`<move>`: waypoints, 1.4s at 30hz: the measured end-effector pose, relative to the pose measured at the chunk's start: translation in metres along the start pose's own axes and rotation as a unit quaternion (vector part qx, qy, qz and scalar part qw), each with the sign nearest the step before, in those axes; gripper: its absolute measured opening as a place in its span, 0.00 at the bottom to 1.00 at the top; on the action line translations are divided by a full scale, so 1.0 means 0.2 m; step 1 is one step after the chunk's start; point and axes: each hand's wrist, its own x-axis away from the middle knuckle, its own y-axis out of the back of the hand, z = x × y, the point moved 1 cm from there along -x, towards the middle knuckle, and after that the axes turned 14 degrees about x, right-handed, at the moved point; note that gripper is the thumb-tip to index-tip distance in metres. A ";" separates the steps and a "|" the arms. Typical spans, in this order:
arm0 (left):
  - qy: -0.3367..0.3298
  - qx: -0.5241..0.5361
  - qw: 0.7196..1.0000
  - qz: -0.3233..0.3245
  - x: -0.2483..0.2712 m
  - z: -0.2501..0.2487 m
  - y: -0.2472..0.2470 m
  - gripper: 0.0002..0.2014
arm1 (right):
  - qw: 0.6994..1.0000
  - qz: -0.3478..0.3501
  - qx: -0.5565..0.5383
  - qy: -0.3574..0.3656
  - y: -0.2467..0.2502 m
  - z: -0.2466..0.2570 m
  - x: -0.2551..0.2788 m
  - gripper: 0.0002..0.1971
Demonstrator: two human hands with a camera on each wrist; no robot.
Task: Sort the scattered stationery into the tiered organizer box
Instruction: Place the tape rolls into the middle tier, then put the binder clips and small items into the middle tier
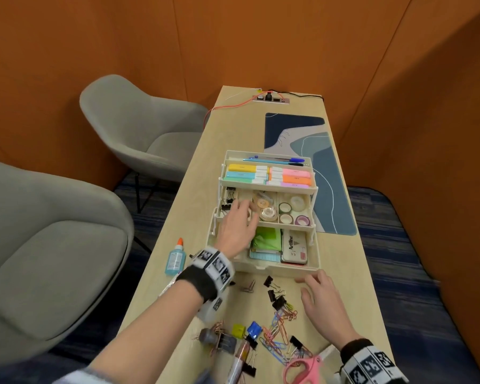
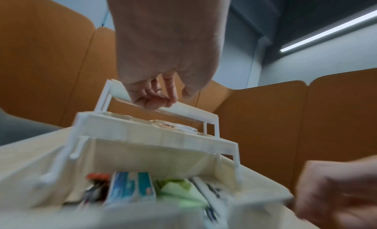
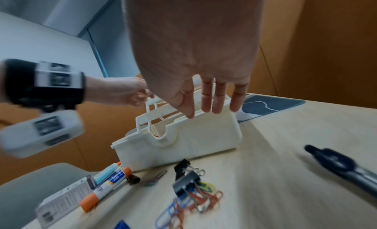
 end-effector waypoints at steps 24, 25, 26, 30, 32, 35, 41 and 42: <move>-0.097 -0.201 0.944 0.242 0.56 0.22 -0.39 0.24 | 0.984 0.071 -0.145 -0.082 -0.11 -0.02 -0.03 0.12; -0.106 -0.226 0.933 0.260 0.54 0.22 -0.41 0.26 | 0.982 0.099 -0.142 -0.081 -0.10 -0.04 0.00 0.11; -0.111 -0.249 0.921 0.277 0.52 0.23 -0.43 0.29 | 0.981 0.130 -0.123 -0.071 -0.09 -0.05 0.03 0.09; -0.124 -0.298 0.893 0.315 0.50 0.24 -0.46 0.32 | 0.976 0.215 0.018 -0.005 -0.14 -0.07 0.18 0.11; -0.124 -0.279 0.901 0.308 0.50 0.25 -0.45 0.29 | 0.975 0.219 0.043 0.012 -0.19 -0.07 0.24 0.16; -0.099 -0.247 0.918 0.293 0.50 0.26 -0.44 0.25 | 0.981 0.185 0.046 0.024 -0.23 -0.04 0.24 0.12; -0.052 -0.197 0.941 0.269 0.48 0.24 -0.40 0.19 | 0.986 0.165 0.033 0.020 -0.23 -0.01 0.16 0.05; -0.053 -0.196 0.942 0.266 0.49 0.24 -0.40 0.20 | 0.986 0.163 0.028 0.019 -0.23 0.00 0.15 0.05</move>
